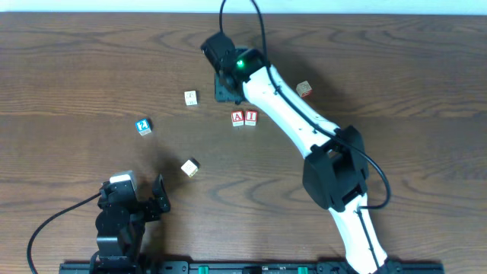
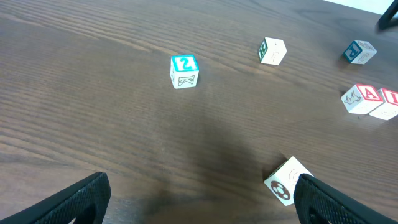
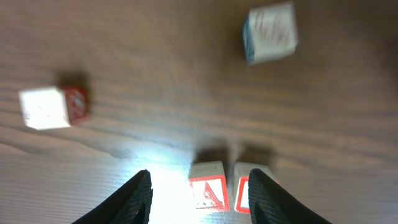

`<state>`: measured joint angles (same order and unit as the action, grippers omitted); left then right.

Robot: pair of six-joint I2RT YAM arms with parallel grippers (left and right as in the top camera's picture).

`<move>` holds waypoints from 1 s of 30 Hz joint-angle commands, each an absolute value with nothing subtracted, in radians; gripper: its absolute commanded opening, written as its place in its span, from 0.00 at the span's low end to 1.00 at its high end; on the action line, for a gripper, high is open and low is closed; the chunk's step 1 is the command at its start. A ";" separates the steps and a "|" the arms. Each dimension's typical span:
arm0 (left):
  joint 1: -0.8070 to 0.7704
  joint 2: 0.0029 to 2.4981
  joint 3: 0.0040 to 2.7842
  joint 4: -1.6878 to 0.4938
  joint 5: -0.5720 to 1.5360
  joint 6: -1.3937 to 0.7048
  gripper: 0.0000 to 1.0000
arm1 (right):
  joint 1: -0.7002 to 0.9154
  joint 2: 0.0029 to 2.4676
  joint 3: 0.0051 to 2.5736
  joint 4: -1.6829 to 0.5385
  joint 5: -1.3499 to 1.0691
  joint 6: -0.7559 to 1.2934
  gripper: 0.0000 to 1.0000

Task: Spell out Ai2
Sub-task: 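Retract the right arm and move the left gripper to the blue '2' block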

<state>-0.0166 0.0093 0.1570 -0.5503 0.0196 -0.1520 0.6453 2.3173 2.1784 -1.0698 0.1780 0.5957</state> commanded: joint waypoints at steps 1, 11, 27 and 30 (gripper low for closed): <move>-0.012 0.004 0.146 -0.548 0.016 -0.138 0.96 | 0.639 2.334 2.313 -1.128 0.221 0.530 0.50; -0.012 0.004 0.146 -0.548 0.016 -0.138 0.95 | 0.637 2.207 2.713 -1.544 0.097 0.389 0.84; -0.012 0.004 0.146 -0.546 0.015 -0.138 0.96 | 0.682 1.459 2.194 -1.690 0.203 0.261 0.78; -0.013 0.004 0.146 -0.530 0.030 -0.143 0.95 | 0.682 1.294 1.918 -1.639 0.235 0.269 0.80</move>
